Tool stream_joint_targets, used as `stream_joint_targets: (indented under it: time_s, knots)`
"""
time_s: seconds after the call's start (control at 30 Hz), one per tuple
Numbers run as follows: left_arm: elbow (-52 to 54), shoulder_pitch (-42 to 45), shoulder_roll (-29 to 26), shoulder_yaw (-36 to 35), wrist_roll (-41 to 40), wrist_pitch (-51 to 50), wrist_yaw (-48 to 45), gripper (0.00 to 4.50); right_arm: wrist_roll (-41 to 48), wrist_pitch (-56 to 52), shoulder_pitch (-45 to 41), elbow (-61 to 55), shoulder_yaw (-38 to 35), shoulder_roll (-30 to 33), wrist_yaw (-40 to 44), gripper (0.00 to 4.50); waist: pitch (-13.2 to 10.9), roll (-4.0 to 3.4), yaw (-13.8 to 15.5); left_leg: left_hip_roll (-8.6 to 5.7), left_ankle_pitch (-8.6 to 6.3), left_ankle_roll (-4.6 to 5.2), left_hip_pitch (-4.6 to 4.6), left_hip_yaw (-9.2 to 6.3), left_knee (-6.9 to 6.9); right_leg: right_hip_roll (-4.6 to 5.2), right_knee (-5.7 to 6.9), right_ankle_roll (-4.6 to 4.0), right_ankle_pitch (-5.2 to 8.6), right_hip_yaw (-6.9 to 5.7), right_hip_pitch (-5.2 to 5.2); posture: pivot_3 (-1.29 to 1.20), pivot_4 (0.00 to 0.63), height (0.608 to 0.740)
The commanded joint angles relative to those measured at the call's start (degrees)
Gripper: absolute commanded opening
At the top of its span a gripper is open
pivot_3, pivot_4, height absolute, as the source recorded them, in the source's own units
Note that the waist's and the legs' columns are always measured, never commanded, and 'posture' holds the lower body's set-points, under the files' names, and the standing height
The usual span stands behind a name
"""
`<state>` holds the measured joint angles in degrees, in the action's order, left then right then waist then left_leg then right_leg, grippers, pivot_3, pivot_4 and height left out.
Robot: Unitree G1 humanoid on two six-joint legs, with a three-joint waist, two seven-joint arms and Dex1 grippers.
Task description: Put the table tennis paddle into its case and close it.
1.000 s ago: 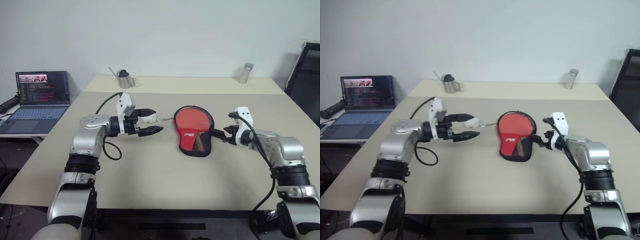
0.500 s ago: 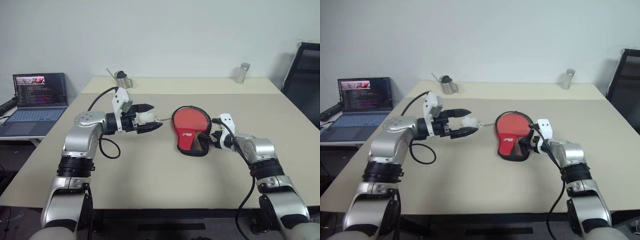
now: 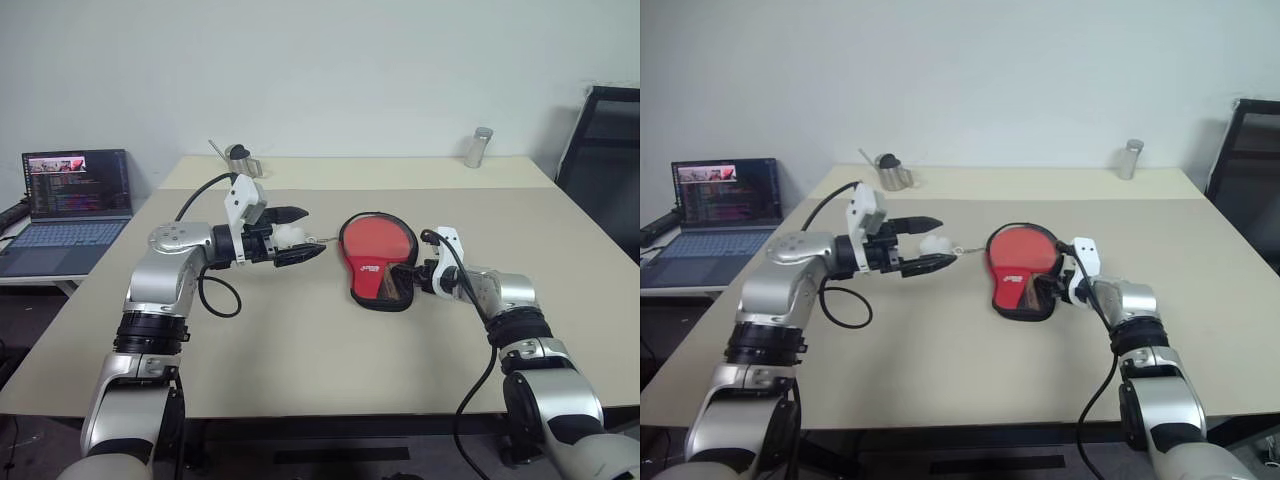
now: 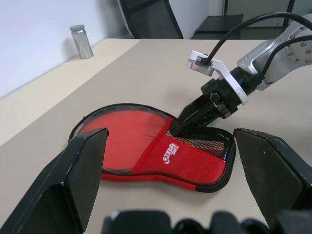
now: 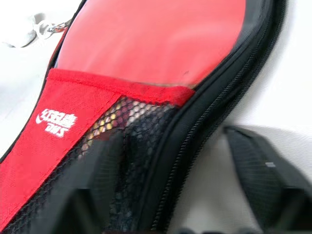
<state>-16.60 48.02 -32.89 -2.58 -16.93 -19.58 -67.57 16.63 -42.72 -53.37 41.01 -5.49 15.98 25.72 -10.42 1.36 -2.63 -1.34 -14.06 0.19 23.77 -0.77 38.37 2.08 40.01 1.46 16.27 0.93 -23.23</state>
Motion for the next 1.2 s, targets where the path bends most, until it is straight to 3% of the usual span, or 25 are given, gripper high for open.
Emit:
stream_joint_targets:
  time_s: [0.03,0.23,0.27,0.63,1.03,1.2]
  knots:
    - [1.5,0.5,-1.3,-0.1,-0.5,0.8,0.1,4.50,-0.2,-1.1,0.3,-0.8,0.5,-1.7,-0.2,2.05,0.0,0.00,-0.2,0.00,0.00,0.00,0.00,0.00,0.00,0.00,0.00,0.00,0.00,0.00,0.00,0.00,0.150,0.740]
    - [1.9,-0.7,-2.2,0.4,-0.3,0.9,-0.5,4.50,-0.5,-1.3,0.9,-1.1,0.4,-3.7,-1.1,0.12,0.0,-0.01,-0.6,0.00,0.00,0.00,-0.01,-0.01,0.00,0.00,0.00,0.00,0.00,0.00,0.00,0.00,0.150,0.740]
    - [2.0,-0.9,-2.3,0.4,-0.4,0.9,-0.6,4.50,-0.5,-1.4,0.9,-1.2,0.3,-3.8,-1.1,0.03,0.0,-0.01,-0.6,0.01,0.00,0.00,-0.01,-0.01,-0.01,0.00,0.00,0.00,0.00,0.00,0.00,0.00,0.150,0.740]
    - [4.1,-8.9,-9.6,0.4,-2.2,-2.2,-7.1,4.50,2.4,-7.4,2.9,-9.3,0.7,-6.0,0.5,0.03,0.0,-0.02,-0.9,0.06,0.00,-0.01,-0.04,-0.02,-0.24,-0.02,-0.06,-0.03,0.02,-0.01,-0.06,0.00,0.150,0.740]
    - [14.1,-16.3,-13.3,1.0,-7.1,-7.7,-11.7,4.50,7.1,-20.9,10.1,-28.9,3.4,-10.1,1.4,0.03,0.0,-0.02,-0.8,0.08,0.00,-0.01,0.00,-0.03,-0.30,-0.02,-0.11,-0.05,0.04,-0.01,-0.10,0.00,0.150,0.740]
    - [16.6,-19.1,-14.6,2.2,-6.8,-7.8,-12.8,4.50,9.9,-28.8,15.4,-38.9,0.8,-12.3,-2.1,0.03,0.0,-0.02,-0.7,0.07,0.00,-0.01,0.00,-0.03,-0.31,-0.01,-0.14,-0.05,0.04,-0.02,-0.10,0.00,0.150,0.740]
